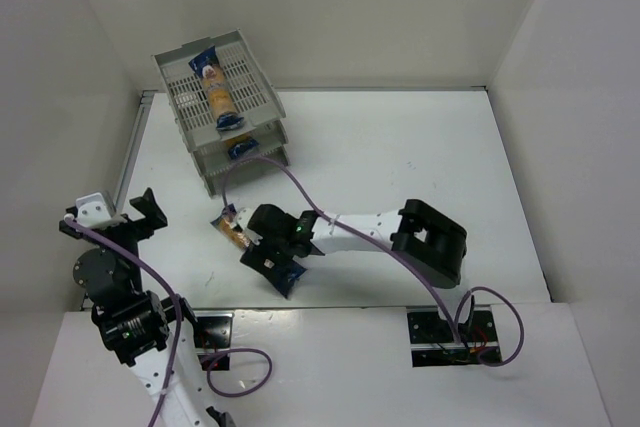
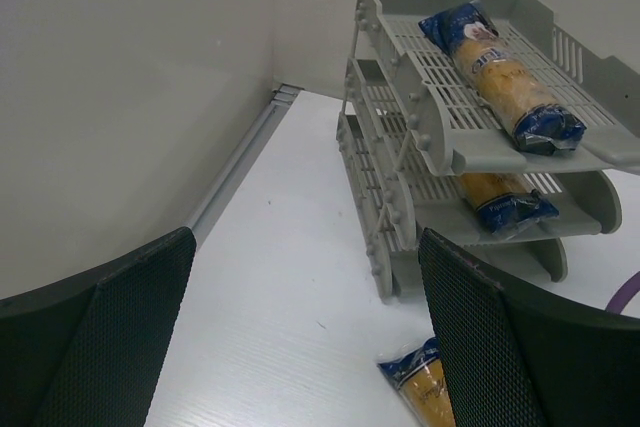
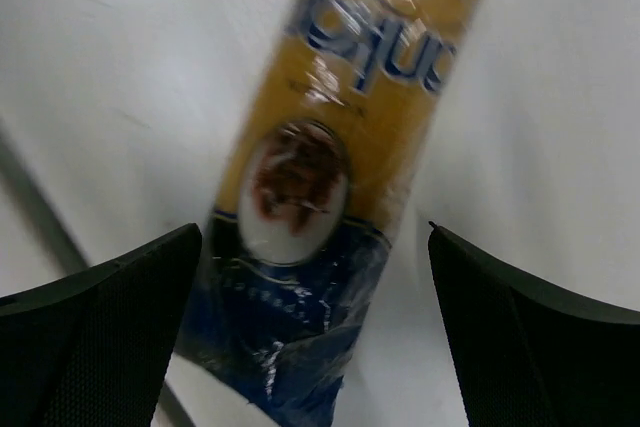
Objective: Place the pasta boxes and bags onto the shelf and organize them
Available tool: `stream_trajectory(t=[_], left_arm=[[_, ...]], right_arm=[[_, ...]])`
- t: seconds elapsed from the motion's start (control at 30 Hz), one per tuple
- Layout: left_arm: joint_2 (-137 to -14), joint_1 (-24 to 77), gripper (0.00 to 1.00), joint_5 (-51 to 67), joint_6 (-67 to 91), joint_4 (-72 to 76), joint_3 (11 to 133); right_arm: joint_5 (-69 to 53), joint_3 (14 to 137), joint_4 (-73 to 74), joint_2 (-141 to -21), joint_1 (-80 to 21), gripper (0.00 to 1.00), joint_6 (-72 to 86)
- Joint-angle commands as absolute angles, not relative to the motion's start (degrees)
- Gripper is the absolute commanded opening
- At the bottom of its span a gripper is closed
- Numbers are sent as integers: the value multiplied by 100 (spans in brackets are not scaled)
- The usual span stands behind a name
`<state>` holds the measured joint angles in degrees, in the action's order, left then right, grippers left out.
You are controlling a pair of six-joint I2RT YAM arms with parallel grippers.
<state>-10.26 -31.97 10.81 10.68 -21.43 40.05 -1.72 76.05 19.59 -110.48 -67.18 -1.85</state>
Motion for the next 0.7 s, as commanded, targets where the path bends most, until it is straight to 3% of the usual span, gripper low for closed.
stream_trajectory(t=[0.0, 0.13, 0.37, 0.67], left_arm=[[-896, -3068, 99, 915, 1072, -1907, 4008], [-844, -3006, 99, 712, 1072, -1907, 4008], [-844, -3006, 99, 712, 1072, -1907, 4008], [-844, -2953, 99, 1037, 1124, -1907, 4008]], right_arm=[[877, 7366, 1635, -11109, -6732, 99, 622], [1222, 7251, 1512, -11372, -6732, 99, 729], [1135, 8085, 1512, -11856, -6934, 99, 616], [853, 7901, 1512, -11918, -6987, 99, 537]])
